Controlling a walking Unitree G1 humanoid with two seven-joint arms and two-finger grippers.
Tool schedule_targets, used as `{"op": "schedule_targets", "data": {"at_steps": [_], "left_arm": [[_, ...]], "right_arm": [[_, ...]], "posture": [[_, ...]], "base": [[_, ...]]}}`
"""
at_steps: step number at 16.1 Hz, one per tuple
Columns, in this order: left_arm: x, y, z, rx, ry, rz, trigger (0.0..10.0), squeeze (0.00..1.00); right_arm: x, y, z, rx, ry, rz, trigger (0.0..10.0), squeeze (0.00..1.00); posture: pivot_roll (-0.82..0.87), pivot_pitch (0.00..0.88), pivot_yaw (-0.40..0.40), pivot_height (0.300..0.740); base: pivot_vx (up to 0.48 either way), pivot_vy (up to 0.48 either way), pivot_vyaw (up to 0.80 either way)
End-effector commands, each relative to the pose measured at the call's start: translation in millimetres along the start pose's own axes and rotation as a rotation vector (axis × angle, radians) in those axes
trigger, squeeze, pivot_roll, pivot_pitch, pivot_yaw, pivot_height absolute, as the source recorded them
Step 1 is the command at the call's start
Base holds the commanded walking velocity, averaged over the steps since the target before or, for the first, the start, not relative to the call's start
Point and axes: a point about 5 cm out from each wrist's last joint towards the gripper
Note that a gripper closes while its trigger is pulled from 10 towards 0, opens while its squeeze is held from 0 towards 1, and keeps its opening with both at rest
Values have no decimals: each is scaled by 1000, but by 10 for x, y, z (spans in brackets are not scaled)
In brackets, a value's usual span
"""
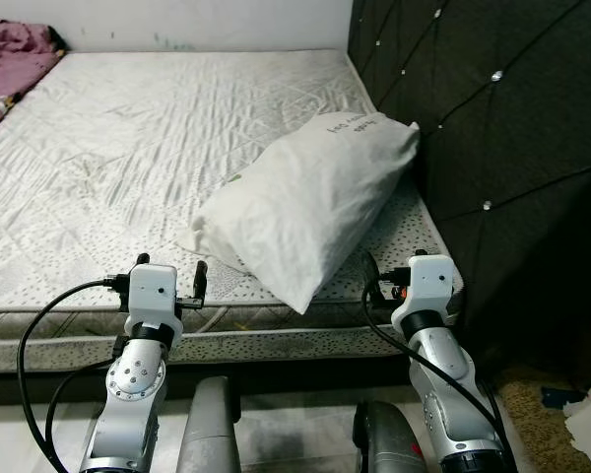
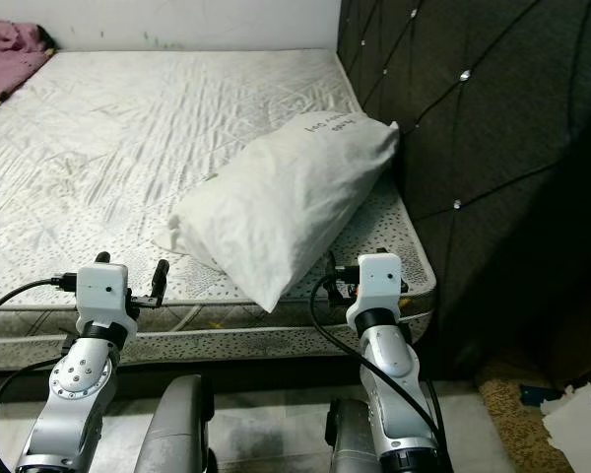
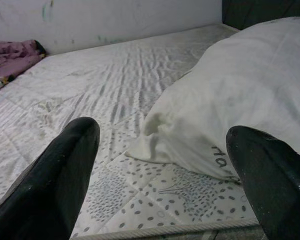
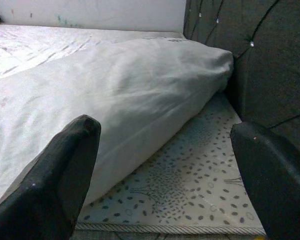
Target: Clean up the room
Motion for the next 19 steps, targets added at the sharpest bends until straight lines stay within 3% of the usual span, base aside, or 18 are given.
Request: {"op": "schedule_targets", "data": {"at_steps": [1,9,14,19], "left_arm": [[-2,14,23,0,-13,5,10000,0],[-9,0,39,6,-13,-1,10000,0],[-24,-15,42,12,-23,-4,10000,0],[-32,-12,48,21,-29,21,10000,0]], "right_arm": [[0,23,23,-8,3,-4,10000,0],[12,24,38,-10,15,-11,10000,0],[17,15,46,-6,21,-10,10000,0],[27,15,54,0,43,-9,10000,0]], "posture": [[26,0,23,591],[27,0,19,591],[28,0,19,591],[27,0,18,536]], "base": [[409,0,0],[386,0,292],[0,0,0],[0,0,0]]}}
Point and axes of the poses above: a point about 5 cm out from each wrist's last joint towards the gripper, its own z axis pointing out of the wrist towards the gripper, its own y axis along the axis of the wrist's last joint, x = y × z, and after that the axes turned 15 degrees about -z, right-handed
